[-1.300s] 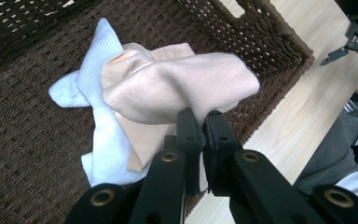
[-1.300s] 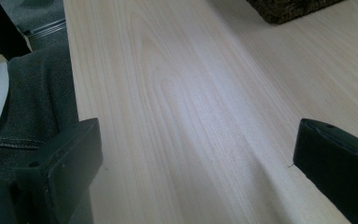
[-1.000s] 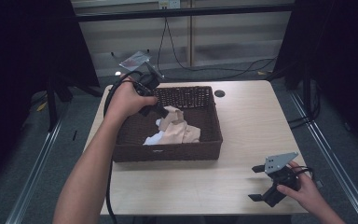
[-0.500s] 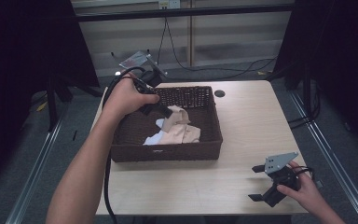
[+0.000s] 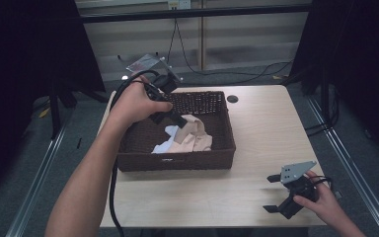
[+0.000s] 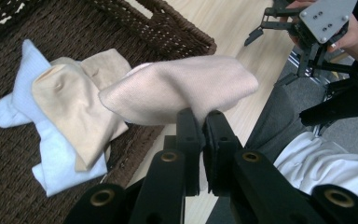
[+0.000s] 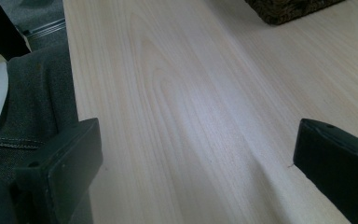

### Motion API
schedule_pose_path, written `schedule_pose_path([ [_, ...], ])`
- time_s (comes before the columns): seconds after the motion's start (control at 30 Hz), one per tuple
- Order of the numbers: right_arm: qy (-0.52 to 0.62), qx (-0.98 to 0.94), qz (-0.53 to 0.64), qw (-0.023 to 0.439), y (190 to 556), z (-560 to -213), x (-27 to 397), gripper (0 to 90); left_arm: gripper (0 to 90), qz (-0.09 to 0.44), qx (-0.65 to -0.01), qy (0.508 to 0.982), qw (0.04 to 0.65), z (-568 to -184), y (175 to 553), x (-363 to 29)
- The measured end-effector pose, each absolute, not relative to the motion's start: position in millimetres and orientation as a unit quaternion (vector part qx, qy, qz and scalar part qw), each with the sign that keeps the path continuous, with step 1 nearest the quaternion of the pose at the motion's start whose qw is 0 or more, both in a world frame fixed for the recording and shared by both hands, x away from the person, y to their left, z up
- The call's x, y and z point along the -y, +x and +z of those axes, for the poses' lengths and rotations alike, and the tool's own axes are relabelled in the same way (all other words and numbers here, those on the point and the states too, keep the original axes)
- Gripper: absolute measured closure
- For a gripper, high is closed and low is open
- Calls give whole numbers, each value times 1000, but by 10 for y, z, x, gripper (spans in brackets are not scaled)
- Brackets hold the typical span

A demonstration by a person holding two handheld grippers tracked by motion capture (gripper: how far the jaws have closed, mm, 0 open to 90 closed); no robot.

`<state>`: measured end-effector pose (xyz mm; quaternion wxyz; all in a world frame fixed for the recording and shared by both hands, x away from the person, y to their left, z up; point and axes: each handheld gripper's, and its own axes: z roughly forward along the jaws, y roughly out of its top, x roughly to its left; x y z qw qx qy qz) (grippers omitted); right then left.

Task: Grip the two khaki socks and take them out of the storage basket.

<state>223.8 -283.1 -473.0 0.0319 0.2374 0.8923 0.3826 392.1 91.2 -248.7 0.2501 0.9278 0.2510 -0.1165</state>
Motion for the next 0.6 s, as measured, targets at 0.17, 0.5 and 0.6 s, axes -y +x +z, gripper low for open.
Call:
schedule_pose_path([
  [0.17, 237, -893, 382, 31, 2240, -4734, 2826, 10, 858, -121, -237, 929, 257, -2470, 3862, -876],
  [0.5, 236, -892, 383, 32, 2240, -4732, 2828, 10, 855, -129, -214, 934, 256, -2502, 3732, -774],
  [0.6, 237, -892, 383, 32, 2241, -4732, 2828, 10, 855, -131, -205, 936, 254, -2530, 3712, -752],
])
